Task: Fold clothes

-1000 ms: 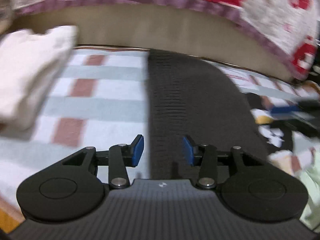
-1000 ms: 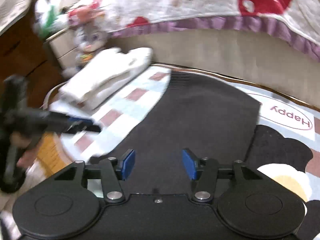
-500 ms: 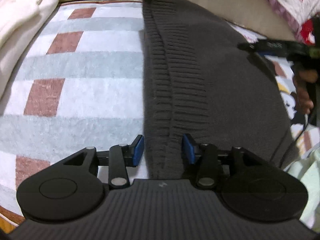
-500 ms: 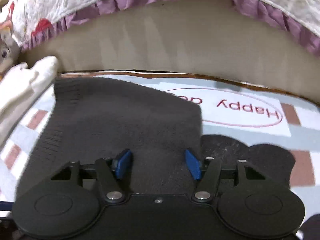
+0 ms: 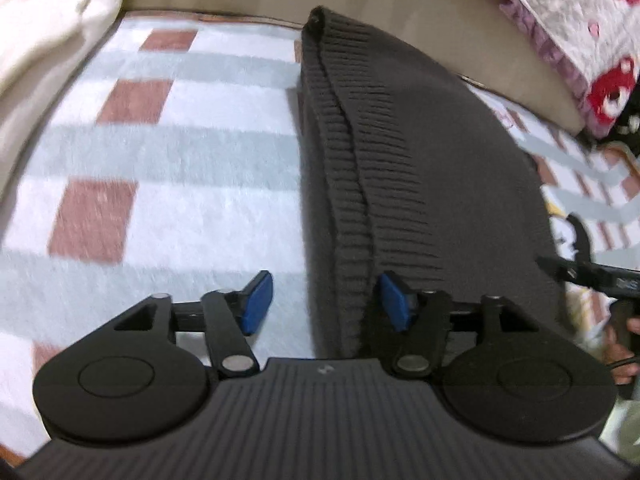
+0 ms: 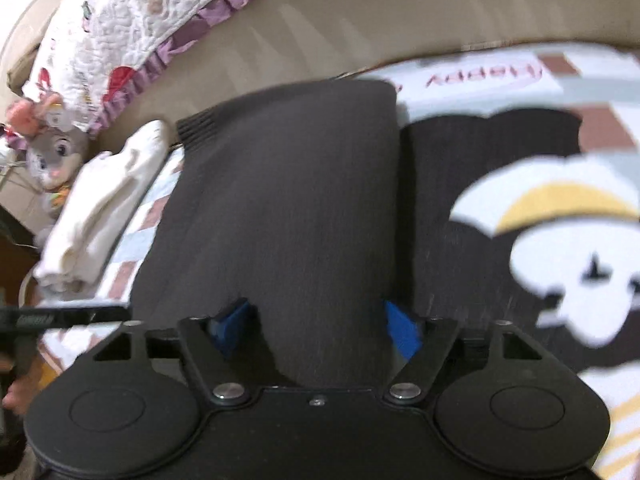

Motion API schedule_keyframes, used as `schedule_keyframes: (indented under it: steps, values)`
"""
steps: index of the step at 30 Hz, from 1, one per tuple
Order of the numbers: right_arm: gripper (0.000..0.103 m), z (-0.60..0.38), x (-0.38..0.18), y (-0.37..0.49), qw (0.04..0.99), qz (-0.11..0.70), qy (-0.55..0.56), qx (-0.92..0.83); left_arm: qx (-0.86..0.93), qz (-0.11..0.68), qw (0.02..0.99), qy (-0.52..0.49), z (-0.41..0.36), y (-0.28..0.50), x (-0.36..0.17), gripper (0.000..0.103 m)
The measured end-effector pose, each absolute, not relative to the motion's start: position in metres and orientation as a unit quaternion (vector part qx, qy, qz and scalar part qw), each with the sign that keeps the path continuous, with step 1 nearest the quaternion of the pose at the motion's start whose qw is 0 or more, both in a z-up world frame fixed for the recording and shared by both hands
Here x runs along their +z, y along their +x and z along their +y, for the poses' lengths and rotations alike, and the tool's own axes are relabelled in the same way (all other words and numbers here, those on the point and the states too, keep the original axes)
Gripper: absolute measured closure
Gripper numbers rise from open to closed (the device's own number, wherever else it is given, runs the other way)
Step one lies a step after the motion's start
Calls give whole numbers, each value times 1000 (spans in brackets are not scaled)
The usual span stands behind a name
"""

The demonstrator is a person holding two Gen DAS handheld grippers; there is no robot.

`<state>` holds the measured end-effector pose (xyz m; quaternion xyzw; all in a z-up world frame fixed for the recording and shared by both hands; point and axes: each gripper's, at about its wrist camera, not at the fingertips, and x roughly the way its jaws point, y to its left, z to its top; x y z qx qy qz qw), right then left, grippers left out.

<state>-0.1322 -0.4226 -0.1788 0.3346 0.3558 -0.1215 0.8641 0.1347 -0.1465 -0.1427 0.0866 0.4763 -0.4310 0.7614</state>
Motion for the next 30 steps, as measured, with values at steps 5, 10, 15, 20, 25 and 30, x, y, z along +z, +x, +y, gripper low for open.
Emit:
schedule_keyframes:
  steps: [5, 10, 15, 20, 25, 30]
  values:
    - [18, -404, -182, -131, 857, 422, 289, -61, -443, 481, 757, 10, -148, 157, -148, 42]
    - [18, -375, -169, -131, 864, 451, 221, -27, -440, 494, 749, -30, -146, 166, -165, 42]
    - [18, -403, -155, -145, 860, 415, 295, -29, -429, 527, 732, -52, -146, 173, -180, 39]
    - [20, -420, -142, -152, 863, 398, 308, -35, -435, 525, 729, -65, -147, 175, -179, 39]
    - [20, -457, -148, -140, 857, 349, 377, -39, -455, 527, 711, -104, -145, 178, -185, 39]
    - [20, -485, -166, -117, 837, 347, 418, -62, -456, 546, 692, -125, -153, 183, -199, 39]
